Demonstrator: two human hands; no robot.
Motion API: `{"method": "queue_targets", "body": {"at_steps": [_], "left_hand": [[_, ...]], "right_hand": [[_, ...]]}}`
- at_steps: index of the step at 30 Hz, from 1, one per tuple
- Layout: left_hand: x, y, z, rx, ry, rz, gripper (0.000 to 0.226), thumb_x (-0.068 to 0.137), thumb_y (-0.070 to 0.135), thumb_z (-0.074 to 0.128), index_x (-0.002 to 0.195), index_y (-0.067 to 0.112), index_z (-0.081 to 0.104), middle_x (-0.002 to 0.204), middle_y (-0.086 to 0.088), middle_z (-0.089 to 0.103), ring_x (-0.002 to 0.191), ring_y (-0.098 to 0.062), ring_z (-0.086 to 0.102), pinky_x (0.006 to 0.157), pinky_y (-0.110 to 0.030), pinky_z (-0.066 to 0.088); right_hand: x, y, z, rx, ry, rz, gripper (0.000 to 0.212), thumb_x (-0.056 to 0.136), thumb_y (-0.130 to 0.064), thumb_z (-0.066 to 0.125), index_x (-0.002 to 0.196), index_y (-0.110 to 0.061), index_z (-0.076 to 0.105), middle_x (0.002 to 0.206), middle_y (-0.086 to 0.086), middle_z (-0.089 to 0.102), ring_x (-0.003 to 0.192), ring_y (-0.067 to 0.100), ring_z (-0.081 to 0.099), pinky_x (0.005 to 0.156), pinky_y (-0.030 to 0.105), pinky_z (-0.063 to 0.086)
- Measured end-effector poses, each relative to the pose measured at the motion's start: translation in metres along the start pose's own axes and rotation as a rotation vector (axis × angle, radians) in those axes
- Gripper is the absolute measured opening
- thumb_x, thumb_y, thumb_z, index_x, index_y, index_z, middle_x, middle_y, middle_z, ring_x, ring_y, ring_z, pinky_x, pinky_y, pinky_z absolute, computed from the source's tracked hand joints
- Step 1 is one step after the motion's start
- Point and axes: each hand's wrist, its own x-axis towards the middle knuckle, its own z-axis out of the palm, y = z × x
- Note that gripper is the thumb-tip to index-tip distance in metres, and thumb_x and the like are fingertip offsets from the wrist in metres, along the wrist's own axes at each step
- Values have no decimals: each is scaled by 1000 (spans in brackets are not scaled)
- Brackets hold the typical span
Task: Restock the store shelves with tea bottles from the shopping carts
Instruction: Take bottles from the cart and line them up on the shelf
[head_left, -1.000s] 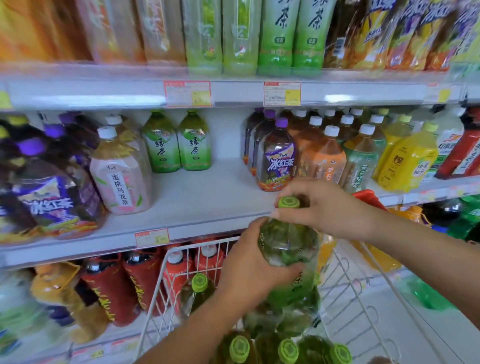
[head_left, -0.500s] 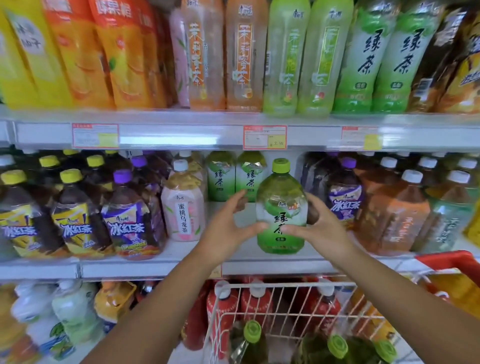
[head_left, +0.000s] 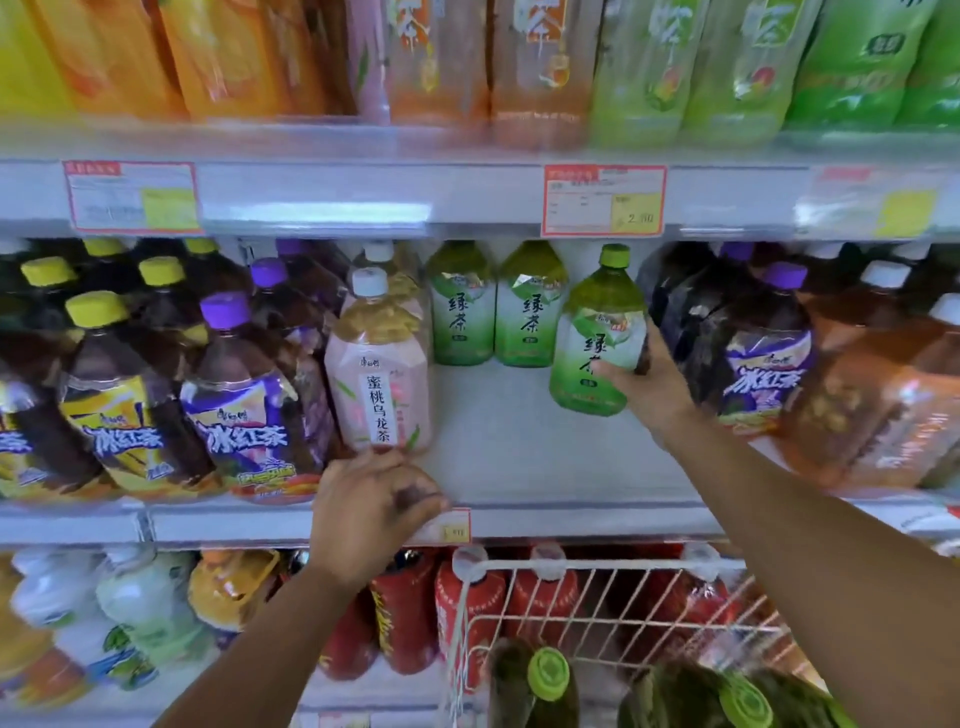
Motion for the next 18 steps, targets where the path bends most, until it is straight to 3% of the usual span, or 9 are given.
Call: {"method": "queue_targets", "body": {"at_steps": [2,5,10,15,18], "left_hand": [[-1,-1,2,17,3,8,37,79,71,50,72,41,69,71,22,59,71,-3,53,68,-35,42],[-2,-1,2,54,25,9,39,79,72,47,70,40,66,68,22,56,71,-1,49,65,-31,30],[-2,-1,4,68,38,10,39,78,72,46,68,39,63,66,24,51,70,0,48,65,-28,24],[-2,-2,4,18,41,4,41,77,75,45,67,38,61,64,24,49,69,0,48,67,-28,27],[-1,-1,3,23,35,2,41,76,74,45,68,38,62,64,24,51,70,1,49,69,-30,27]], "right_hand": [[2,0,13,-224,169,-8,81,74,-31,78,143,-33,35,131,3,60,115,24,59,93,41,52],[-1,3,27,-364,356,-35,80,78,-32,76,144,-25,33,136,12,52,120,36,54,93,48,49],[16,1,17,-330,274,-3,74,85,-28,69,148,-27,30,134,9,58,119,33,55,99,41,46],[33,0,6,-311,216,61,52,90,-29,63,136,-14,43,126,11,61,116,34,56,96,37,43],[30,5,9,-413,199,95,66,91,-30,62,147,-18,30,135,13,55,123,36,51,101,38,40]]}}
